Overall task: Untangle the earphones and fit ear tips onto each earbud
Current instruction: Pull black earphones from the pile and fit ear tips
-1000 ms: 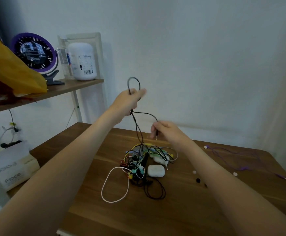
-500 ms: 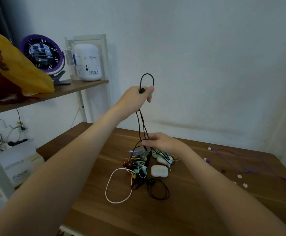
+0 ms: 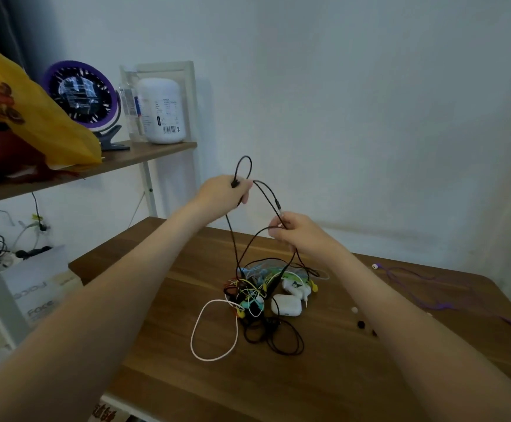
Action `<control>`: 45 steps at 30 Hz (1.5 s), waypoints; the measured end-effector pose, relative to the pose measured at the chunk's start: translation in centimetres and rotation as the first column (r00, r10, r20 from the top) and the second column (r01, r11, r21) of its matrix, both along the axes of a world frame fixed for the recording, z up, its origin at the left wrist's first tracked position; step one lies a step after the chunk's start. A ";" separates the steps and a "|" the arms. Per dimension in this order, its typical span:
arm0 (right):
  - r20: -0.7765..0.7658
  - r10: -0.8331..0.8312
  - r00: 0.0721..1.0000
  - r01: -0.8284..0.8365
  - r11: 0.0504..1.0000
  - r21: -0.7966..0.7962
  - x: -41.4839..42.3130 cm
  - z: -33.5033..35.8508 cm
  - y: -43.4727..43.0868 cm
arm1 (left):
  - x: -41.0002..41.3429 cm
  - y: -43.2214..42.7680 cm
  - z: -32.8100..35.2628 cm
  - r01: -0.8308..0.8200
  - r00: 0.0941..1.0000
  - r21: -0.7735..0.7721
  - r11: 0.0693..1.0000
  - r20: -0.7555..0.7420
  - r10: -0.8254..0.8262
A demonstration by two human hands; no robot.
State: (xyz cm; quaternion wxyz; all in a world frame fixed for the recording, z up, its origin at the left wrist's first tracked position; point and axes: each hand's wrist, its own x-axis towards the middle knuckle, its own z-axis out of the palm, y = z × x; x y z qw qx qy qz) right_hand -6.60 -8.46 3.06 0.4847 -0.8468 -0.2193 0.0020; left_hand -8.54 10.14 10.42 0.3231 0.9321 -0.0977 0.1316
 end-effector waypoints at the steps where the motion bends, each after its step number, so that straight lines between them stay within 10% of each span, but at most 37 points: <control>1: -0.014 0.000 1.000 -0.001 1.000 -0.025 0.2 -0.4 -0.1 | 0.0 0.0 0.2 -0.003 1.000 -0.119 0.993 0.022 0.006; 8: -0.149 0.031 0.988 -0.062 0.977 -0.204 1.1 -1.8 -0.6 | -0.2 0.1 1.4 -0.041 0.999 -0.550 0.834 0.005 0.052; 14: -0.267 0.294 0.918 -0.241 0.947 0.214 -0.1 -0.3 0.8 | -0.1 0.2 1.1 0.025 0.998 -0.740 0.673 -0.022 -0.062; 26: -0.198 0.419 0.886 -0.407 0.908 0.097 -1.3 0.7 5.1 | 0.1 -0.1 2.4 -0.037 0.998 -0.690 0.723 -0.067 -0.013; 28: -0.199 0.297 0.934 -0.320 0.943 -0.089 -0.9 0.3 4.0 | 0.1 1.0 2.3 -0.119 0.992 -0.516 0.848 -0.018 0.127; 31: -0.166 0.138 0.976 -0.173 0.961 -0.217 0.0 -0.7 2.1 | -0.5 2.6 1.9 -0.250 0.966 0.150 0.957 0.105 0.236; 34: -0.096 0.061 0.993 -0.073 0.989 -0.130 0.2 -1.0 1.4 | -0.9 2.3 0.9 -0.185 0.980 0.679 0.711 0.078 0.181; 38: 0.024 0.059 0.998 -0.056 0.993 -0.102 -0.1 0.6 2.0 | -0.3 1.2 -1.3 -0.150 0.987 0.890 0.431 0.109 0.119; 41: 0.056 0.099 0.993 -0.096 0.994 -0.058 -0.4 1.8 2.2 | 0.4 1.1 -2.1 -0.221 0.973 0.769 0.600 0.136 0.185; 45: 0.006 0.098 0.995 -0.098 0.995 -0.001 -0.1 1.6 1.7 | 0.8 0.7 -1.6 -0.182 0.983 0.210 0.961 0.018 0.182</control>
